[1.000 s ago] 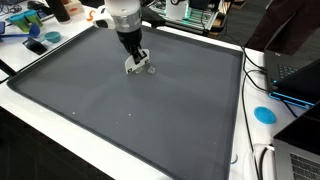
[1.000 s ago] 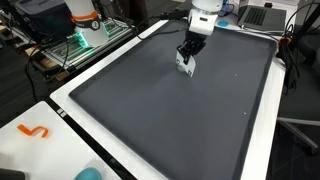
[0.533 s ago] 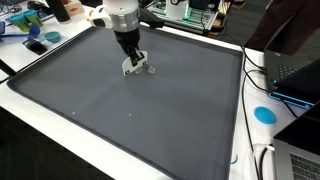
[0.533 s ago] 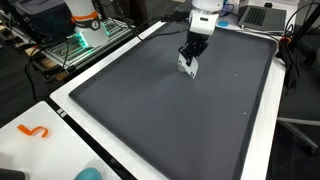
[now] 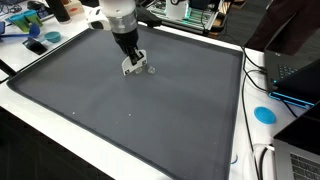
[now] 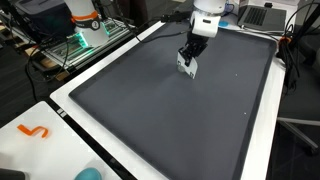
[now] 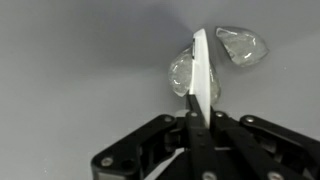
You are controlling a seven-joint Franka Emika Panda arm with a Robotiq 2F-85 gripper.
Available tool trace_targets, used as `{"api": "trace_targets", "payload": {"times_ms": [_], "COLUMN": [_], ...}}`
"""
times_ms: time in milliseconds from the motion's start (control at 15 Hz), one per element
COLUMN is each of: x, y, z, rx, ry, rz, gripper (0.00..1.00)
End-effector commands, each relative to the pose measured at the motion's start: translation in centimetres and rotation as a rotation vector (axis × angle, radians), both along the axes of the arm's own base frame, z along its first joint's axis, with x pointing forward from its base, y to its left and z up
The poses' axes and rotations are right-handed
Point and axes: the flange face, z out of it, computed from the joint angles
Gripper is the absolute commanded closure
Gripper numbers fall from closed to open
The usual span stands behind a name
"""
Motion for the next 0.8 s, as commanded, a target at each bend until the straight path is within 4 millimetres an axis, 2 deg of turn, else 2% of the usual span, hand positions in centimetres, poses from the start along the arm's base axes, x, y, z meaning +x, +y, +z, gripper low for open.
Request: {"api": "trace_targets", "payload": {"times_ms": [0,267,733], "x": [-3.4,-4.5,-5.0], "y": [-0.2,0.0,-1.1], "z": [-6.0,-6.1,-6.2], "rx": [0.03,0.029,-0.03], "ry": [0.146,0.168,0.175], "rz": [0.065,0.114,0.051], "gripper": [0.99,0.99,0.99]}}
